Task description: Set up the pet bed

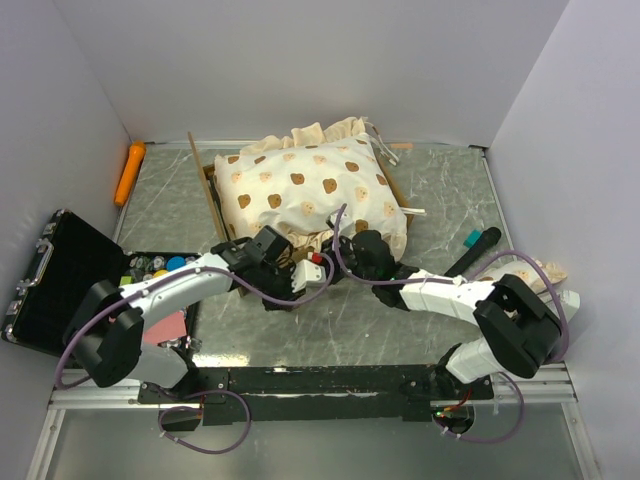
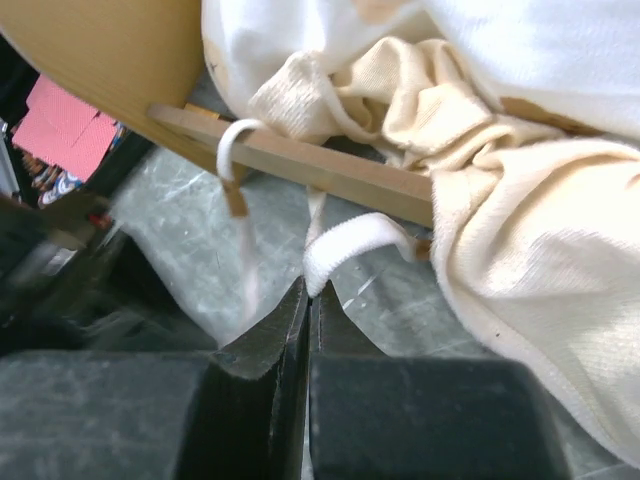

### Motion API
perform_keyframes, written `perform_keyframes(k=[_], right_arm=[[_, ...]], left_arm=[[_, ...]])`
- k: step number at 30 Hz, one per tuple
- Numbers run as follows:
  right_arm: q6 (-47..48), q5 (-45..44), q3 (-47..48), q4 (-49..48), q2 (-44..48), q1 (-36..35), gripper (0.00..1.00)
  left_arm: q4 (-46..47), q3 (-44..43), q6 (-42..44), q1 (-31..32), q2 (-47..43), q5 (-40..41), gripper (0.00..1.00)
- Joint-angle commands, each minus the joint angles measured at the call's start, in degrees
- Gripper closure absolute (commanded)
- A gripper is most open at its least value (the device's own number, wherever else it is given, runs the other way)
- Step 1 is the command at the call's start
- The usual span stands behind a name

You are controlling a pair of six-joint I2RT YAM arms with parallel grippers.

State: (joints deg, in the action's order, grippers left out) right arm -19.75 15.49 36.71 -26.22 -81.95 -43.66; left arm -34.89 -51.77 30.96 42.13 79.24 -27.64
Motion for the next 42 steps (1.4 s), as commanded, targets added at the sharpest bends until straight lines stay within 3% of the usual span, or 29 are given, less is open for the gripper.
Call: perform_keyframes(k=[1, 4, 6, 13, 17, 26, 28, 31, 36, 40, 42], right_arm=[[0.5, 1.2, 1.0, 0.6, 2.4, 0.2, 1.0], [-1.1, 1.6, 0.5, 1.9, 2.8, -0.6, 1.0], [-1.5, 0.8, 0.7, 3.5, 3.1, -1.9, 1.0], [-6.4, 3.2, -1.4, 0.3, 4.5, -4.2, 1.0], [-10.0, 4.9, -1.9, -3.5, 3.6, -4.9, 1.0], [-12.5, 6.8, -1.4, -5.2, 4.5, -4.9, 1.0], [-12.5, 7.5, -0.9, -5.3, 4.2, -4.8, 1.0], [-12.4, 9.2, -1.2, -7.1, 3.8, -4.9, 1.0], [-11.4, 11.7, -1.3, -8.5, 3.7, -4.8, 1.0], [-9.0, 12.7, -1.5, -6.8, 5.0, -3.8, 1.0], [-5.4, 14.1, -2.1, -4.0, 7.2, -2.4, 0.76]], left_arm=[[1.6, -2.5, -0.5, 0.3, 0.8, 2.9, 0.64], [1.8, -3.2, -1.2, -0.1, -2.6, 4.0, 0.4], [2.0, -3.3, -1.1, -0.6, -5.8, 5.0, 0.33], [8.1, -1.4, -1.8, -5.7, -11.6, 3.1, 0.3], [11.8, -0.4, -0.5, -5.9, -9.0, 0.1, 0.25], [13.8, -0.7, 2.9, -5.7, -1.6, -3.0, 0.26], [14.9, -1.4, 1.7, -5.8, -0.3, -1.5, 0.32], [15.2, -2.3, 1.3, -5.9, 0.9, -1.1, 0.51], [16.3, -1.9, 0.3, -5.8, 1.2, -2.3, 0.99], [14.6, -2.5, -0.3, -6.4, 1.4, -2.3, 0.99], [13.8, -2.6, -0.3, -7.7, 0.7, -2.6, 0.99]])
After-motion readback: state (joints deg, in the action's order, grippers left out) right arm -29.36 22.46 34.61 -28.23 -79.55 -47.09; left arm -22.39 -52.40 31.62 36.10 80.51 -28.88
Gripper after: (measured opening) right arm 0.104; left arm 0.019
